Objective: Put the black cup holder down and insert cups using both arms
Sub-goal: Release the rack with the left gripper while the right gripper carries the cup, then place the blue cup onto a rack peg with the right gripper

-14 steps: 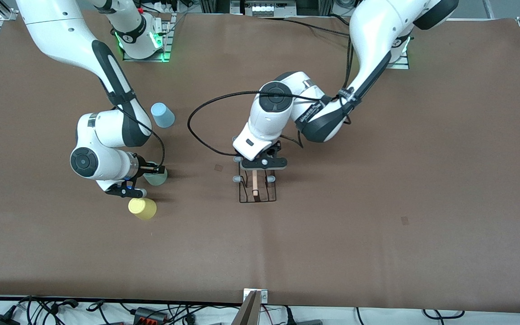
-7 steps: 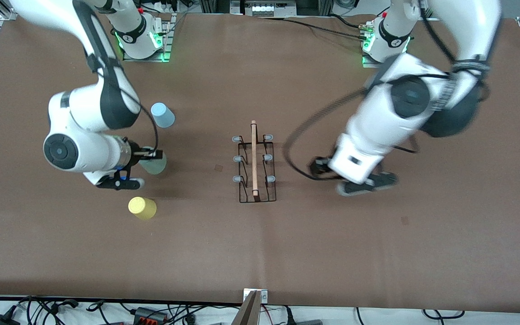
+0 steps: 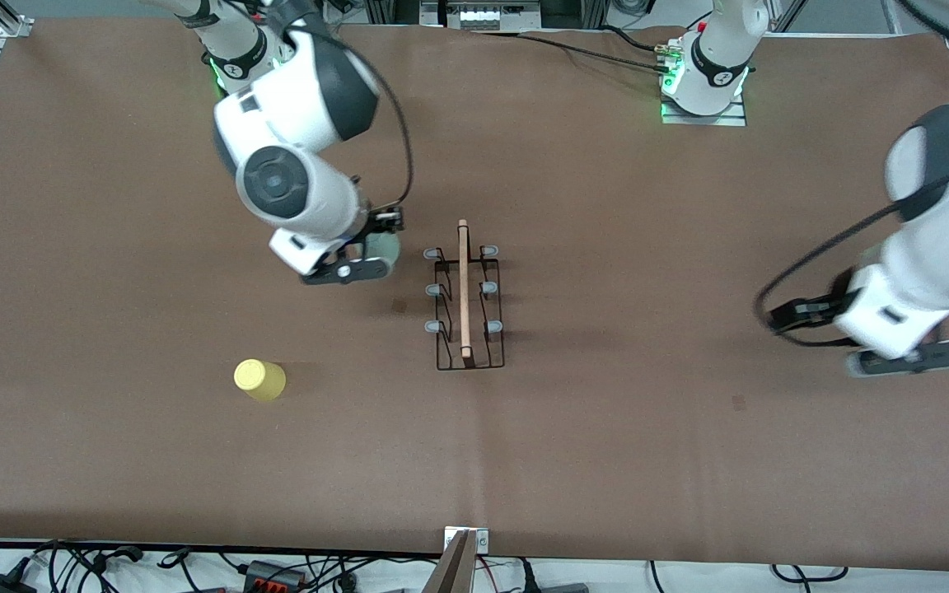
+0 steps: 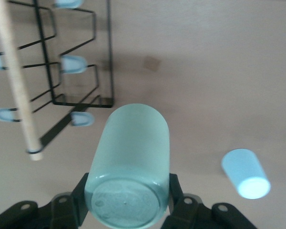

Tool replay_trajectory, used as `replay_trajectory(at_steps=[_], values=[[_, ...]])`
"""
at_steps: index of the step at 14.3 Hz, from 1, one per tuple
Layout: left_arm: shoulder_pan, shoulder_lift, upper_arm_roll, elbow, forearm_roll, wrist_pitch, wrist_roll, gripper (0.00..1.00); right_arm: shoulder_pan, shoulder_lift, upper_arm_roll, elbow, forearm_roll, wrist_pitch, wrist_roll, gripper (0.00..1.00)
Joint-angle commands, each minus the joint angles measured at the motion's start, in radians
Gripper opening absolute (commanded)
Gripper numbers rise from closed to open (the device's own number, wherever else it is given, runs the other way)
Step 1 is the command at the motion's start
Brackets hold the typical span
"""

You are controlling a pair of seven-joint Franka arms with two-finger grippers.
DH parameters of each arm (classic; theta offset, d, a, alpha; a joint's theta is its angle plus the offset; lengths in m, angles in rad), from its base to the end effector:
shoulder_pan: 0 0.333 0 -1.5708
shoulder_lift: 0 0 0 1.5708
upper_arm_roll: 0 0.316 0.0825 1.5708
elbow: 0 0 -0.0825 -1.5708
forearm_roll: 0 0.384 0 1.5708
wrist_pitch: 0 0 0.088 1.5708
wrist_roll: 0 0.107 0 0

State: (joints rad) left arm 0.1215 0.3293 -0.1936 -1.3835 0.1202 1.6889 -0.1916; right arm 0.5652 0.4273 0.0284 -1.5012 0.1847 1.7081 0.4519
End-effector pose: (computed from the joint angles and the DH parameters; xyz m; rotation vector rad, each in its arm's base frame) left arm 0.6567 -0.0171 0.5269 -3.0778 -0.1754 0.0159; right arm 0.5370 0.3801 0.4074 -3.0507 -0.1447 0.4397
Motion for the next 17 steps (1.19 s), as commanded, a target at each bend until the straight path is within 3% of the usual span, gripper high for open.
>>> replay_trajectory(at_steps=[1, 3, 5, 9, 10, 11, 12, 17], values=[[-0.006, -0.175, 0.069, -0.078, -0.017, -0.107, 0.141, 1.0, 0.033, 0.057, -0.01, 0.062, 0.024, 0.016, 0.025, 0.18], [0.0, -0.255, 0.095, -0.156, -0.031, -0.121, 0.158, 1.0, 0.053, 0.08, -0.01, 0.062, 0.061, 0.071, 0.027, 0.18], [-0.011, -0.356, 0.15, -0.337, -0.166, -0.038, 0.158, 1.0, 0.073, 0.114, -0.011, 0.062, 0.061, 0.094, 0.024, 0.18], [-0.046, -0.334, 0.168, -0.33, -0.175, 0.029, 0.199, 1.0, 0.076, 0.156, -0.01, 0.062, 0.061, 0.107, 0.022, 0.18], [-0.046, -0.329, 0.168, -0.327, -0.174, 0.026, 0.201, 1.0, 0.079, 0.165, -0.011, 0.062, 0.061, 0.108, 0.022, 0.28], [-0.048, -0.328, 0.168, -0.327, -0.174, 0.018, 0.201, 1.0, 0.081, 0.174, -0.012, 0.062, 0.058, 0.12, 0.022, 0.91], [-0.049, -0.325, 0.168, -0.325, -0.174, -0.001, 0.201, 1.0, 0.081, 0.173, -0.012, 0.062, 0.061, 0.13, 0.022, 1.0], [-0.042, -0.302, 0.146, -0.266, -0.169, -0.061, 0.19, 1.0, 0.01, 0.124, -0.034, 0.169, 0.052, 0.043, 0.071, 1.0]])
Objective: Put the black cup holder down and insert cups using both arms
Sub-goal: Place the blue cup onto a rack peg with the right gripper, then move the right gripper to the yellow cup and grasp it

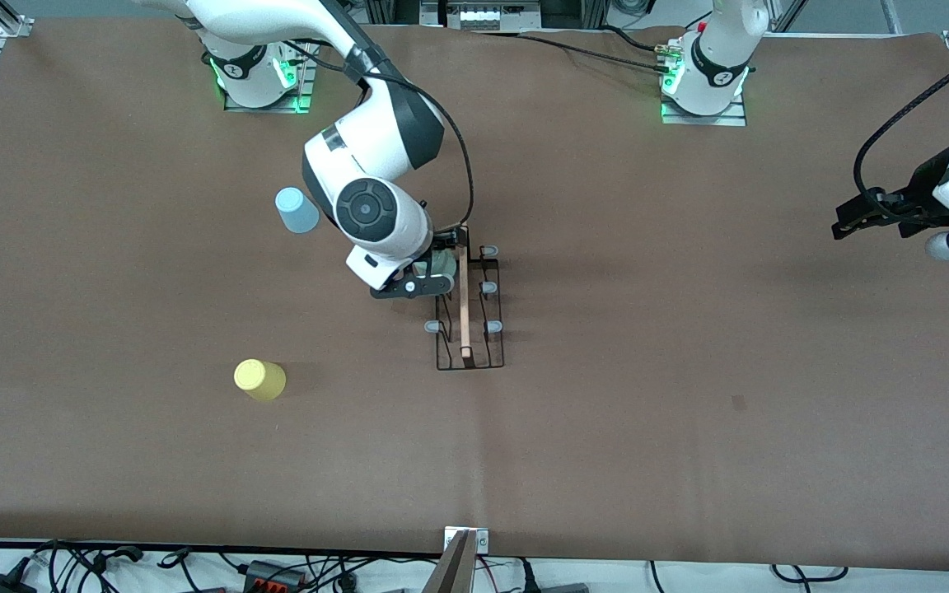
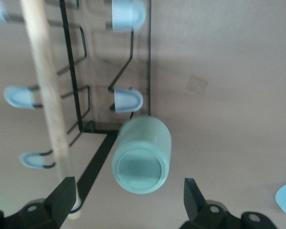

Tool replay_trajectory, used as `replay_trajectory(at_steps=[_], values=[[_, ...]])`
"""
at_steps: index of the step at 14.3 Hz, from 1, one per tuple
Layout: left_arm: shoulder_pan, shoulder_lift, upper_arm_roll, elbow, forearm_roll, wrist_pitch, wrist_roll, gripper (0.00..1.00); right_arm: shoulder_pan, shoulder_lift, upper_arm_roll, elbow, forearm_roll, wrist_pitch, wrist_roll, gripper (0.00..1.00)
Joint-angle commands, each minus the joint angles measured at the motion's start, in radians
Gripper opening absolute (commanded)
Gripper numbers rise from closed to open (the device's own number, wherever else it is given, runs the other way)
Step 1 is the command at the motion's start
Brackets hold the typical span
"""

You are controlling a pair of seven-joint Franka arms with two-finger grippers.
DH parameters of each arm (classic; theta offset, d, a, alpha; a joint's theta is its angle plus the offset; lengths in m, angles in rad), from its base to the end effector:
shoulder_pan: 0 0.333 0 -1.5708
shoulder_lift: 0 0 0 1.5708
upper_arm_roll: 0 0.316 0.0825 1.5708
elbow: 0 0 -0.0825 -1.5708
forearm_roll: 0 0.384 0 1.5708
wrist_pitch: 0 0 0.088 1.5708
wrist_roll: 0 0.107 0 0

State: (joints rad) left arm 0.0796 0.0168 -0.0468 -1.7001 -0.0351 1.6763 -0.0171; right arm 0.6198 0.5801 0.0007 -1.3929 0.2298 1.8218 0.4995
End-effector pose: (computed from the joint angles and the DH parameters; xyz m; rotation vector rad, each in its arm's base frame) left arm 0.5631 0.0153 0.5629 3.1039 0.0843 -0.0626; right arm 0.5584 0.4218 0.3606 -3.0136 -0.0703 0.3691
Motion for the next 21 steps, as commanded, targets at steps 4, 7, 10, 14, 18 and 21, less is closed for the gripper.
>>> replay_trajectory(at_steps=[4, 7, 10, 14, 18, 21], values=[[0.009, 0.035, -0.001, 0.177, 0.001, -0.204, 0.026, 1.0, -0.219, -0.023, -0.09, 0.058, -0.001, -0.084, 0.004, 1.0], [0.005, 0.066, -0.001, 0.177, 0.001, -0.193, 0.026, 1.0, -0.383, 0.062, -0.09, 0.061, -0.044, -0.001, -0.112, 1.0], [-0.001, 0.071, -0.001, 0.18, 0.003, -0.19, 0.025, 1.0, -0.434, 0.122, -0.09, 0.063, -0.076, 0.08, -0.269, 1.0], [-0.004, 0.071, -0.004, 0.178, 0.003, -0.181, 0.025, 1.0, -0.433, 0.188, -0.09, 0.063, -0.089, 0.189, -0.344, 1.0], [-0.004, 0.081, -0.002, 0.177, 0.035, -0.176, 0.023, 1.0, -0.411, 0.234, -0.087, 0.063, -0.219, 0.244, -0.331, 1.0], [0.0, 0.081, -0.011, 0.166, 0.073, -0.159, 0.023, 1.0, -0.411, 0.248, -0.082, 0.063, -0.214, 0.258, -0.325, 1.0]])
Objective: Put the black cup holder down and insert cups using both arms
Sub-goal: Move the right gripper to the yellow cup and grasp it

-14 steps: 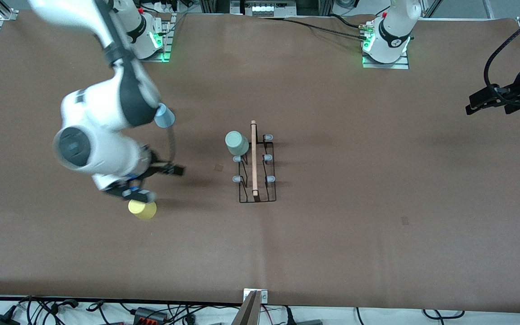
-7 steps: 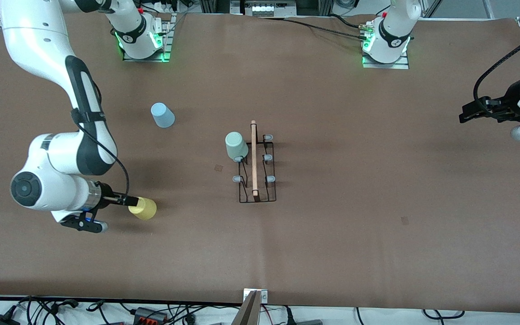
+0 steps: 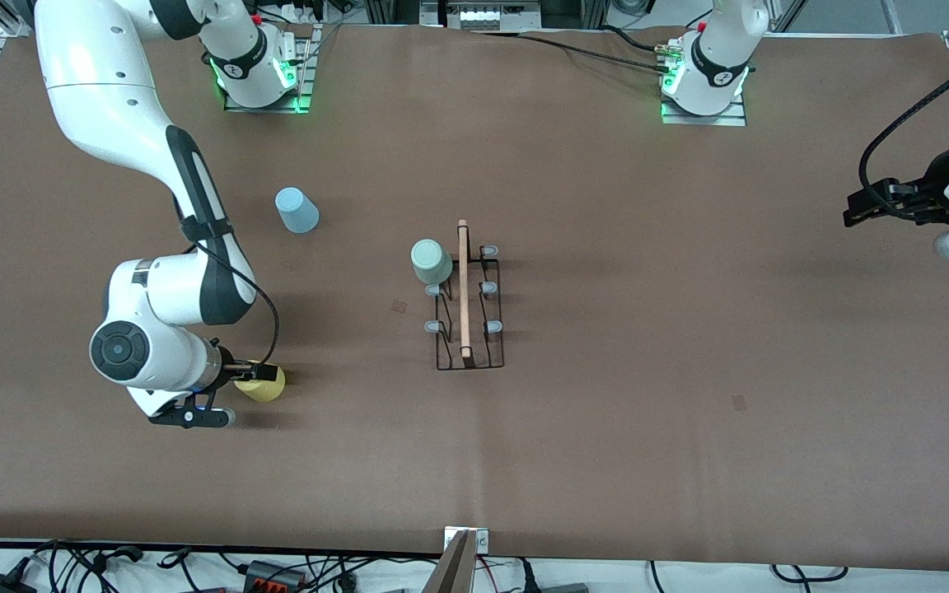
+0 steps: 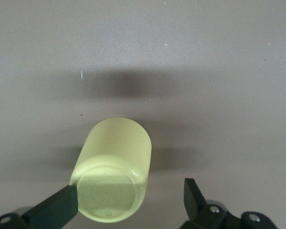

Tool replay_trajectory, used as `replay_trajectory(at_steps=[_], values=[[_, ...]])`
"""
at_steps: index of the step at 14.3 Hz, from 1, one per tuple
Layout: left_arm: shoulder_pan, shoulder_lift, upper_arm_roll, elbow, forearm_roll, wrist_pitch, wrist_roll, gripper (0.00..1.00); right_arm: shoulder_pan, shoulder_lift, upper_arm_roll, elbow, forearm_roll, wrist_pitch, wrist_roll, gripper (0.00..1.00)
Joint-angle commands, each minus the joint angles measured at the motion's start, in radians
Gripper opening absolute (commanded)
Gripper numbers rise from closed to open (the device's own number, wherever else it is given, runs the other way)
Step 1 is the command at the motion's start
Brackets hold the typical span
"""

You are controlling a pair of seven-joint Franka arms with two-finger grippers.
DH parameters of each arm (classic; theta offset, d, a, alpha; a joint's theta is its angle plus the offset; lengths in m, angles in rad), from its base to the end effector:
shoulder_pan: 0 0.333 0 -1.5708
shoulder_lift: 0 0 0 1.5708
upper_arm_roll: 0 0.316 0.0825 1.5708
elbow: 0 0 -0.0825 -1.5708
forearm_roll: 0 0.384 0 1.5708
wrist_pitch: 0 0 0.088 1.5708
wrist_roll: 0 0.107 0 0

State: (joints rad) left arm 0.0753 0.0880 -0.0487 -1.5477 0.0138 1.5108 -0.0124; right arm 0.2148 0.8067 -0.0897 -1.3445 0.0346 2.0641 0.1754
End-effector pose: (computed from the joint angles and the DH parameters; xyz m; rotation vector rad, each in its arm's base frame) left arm 0.5722 0.0179 0.5809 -3.1263 -0.0608 0.1955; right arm 0.7223 0.1067 0.2378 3.0903 -0.0667 -0.1201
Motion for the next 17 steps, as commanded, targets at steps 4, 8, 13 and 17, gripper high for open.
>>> replay_trajectory(at_steps=[4, 8, 13, 17], values=[[0.004, 0.007, -0.013, 0.014, 0.017, 0.006, 0.012, 1.0, -0.009, 0.017, 0.01, 0.033, -0.013, 0.064, -0.014, 1.0], [0.005, 0.009, -0.014, 0.014, 0.015, 0.006, 0.012, 1.0, -0.006, 0.0, 0.01, 0.081, -0.012, 0.033, -0.014, 1.0], [0.003, 0.009, -0.016, 0.014, 0.012, 0.006, 0.012, 1.0, -0.009, 0.017, 0.013, 0.027, -0.008, 0.031, -0.005, 1.0], [0.003, 0.009, -0.016, 0.014, 0.012, 0.005, 0.014, 1.0, -0.006, 0.026, 0.015, 0.012, -0.008, 0.03, -0.005, 0.98]])
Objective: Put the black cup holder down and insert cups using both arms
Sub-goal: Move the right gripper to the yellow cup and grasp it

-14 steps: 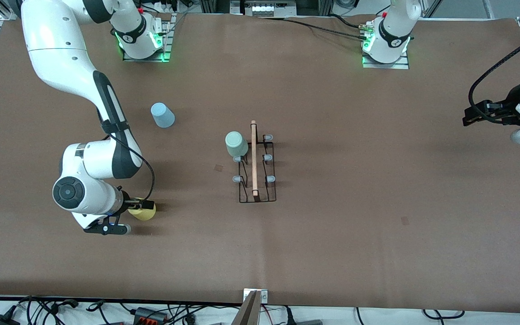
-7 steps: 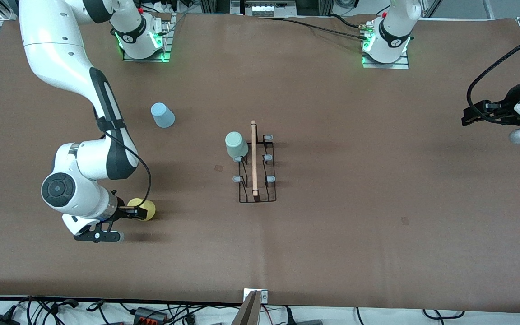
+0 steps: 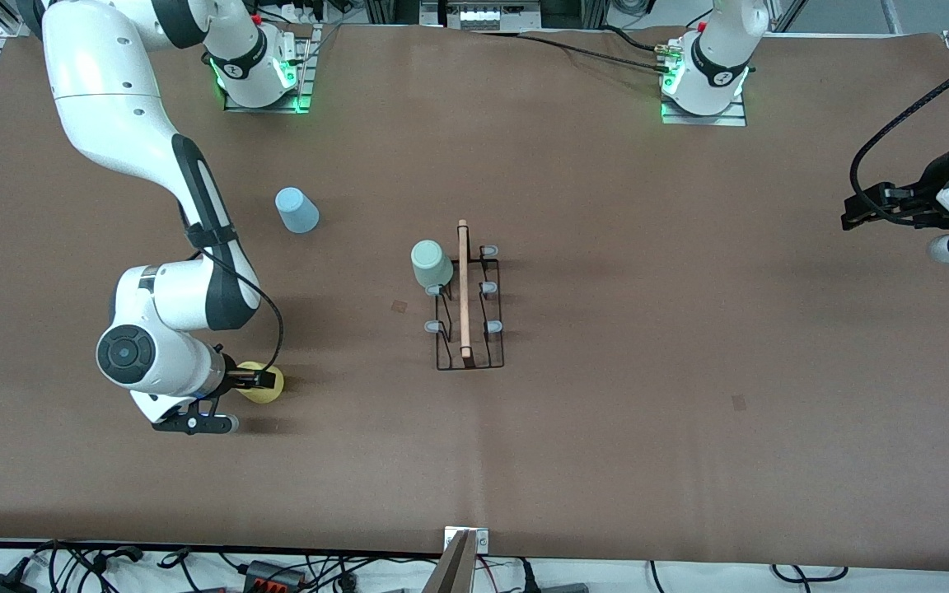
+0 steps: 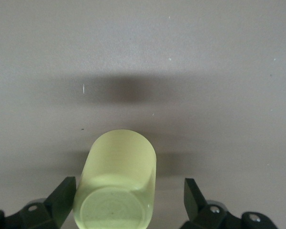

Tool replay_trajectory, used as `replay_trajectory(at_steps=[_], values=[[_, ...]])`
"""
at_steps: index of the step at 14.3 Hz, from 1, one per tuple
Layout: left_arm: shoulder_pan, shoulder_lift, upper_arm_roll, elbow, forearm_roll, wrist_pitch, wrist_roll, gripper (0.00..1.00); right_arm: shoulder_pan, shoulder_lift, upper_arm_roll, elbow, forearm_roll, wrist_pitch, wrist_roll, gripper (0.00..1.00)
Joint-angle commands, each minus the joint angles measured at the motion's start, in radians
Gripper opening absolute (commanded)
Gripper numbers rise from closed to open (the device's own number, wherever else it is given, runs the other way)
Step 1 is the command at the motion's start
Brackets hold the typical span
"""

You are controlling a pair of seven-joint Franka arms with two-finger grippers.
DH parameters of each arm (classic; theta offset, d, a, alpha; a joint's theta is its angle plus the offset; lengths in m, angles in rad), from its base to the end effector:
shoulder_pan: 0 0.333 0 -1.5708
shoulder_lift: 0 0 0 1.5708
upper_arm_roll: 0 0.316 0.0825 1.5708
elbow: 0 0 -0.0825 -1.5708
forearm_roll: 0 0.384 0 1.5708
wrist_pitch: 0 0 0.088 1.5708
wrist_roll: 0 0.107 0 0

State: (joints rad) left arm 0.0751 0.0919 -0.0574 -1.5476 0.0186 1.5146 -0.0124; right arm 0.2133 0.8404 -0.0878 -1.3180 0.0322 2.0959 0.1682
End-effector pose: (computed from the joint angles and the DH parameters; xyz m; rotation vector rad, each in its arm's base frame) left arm 0.5737 0.0137 0.5790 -3.1221 -0.0467 0.1951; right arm 0.7292 0.1083 0.2274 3.0930 -0.0503 -0.0822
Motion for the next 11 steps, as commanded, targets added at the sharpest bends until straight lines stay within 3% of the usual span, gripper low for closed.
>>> replay_trajectory(at_steps=[1, 2, 3, 4, 5, 9, 11], values=[[0.005, 0.005, -0.007, 0.014, 0.007, 0.001, 0.014, 1.0, -0.005, -0.009, 0.013, -0.017, -0.006, -0.004, -0.002, 0.72], [0.005, 0.005, -0.007, 0.014, 0.007, 0.001, 0.014, 1.0, -0.003, -0.012, 0.013, -0.015, -0.006, -0.017, -0.003, 0.45], [0.005, 0.005, -0.007, 0.014, 0.007, 0.001, 0.014, 1.0, -0.002, -0.018, 0.016, -0.009, -0.006, -0.039, -0.003, 0.25], [0.003, 0.005, -0.007, 0.014, 0.009, 0.001, 0.015, 1.0, -0.003, -0.027, 0.031, -0.003, -0.006, -0.069, -0.009, 0.15], [0.003, 0.005, -0.007, 0.014, 0.009, 0.001, 0.015, 1.0, -0.006, -0.04, 0.051, 0.023, -0.011, -0.097, -0.018, 0.1], [0.006, 0.005, -0.007, 0.014, 0.007, 0.001, 0.02, 1.0, 0.056, -0.103, 0.114, 0.207, -0.02, -0.253, -0.036, 0.09], [0.005, 0.005, -0.007, 0.014, 0.009, -0.001, 0.02, 1.0, 0.135, -0.107, 0.108, 0.243, -0.02, -0.287, -0.027, 0.09]])
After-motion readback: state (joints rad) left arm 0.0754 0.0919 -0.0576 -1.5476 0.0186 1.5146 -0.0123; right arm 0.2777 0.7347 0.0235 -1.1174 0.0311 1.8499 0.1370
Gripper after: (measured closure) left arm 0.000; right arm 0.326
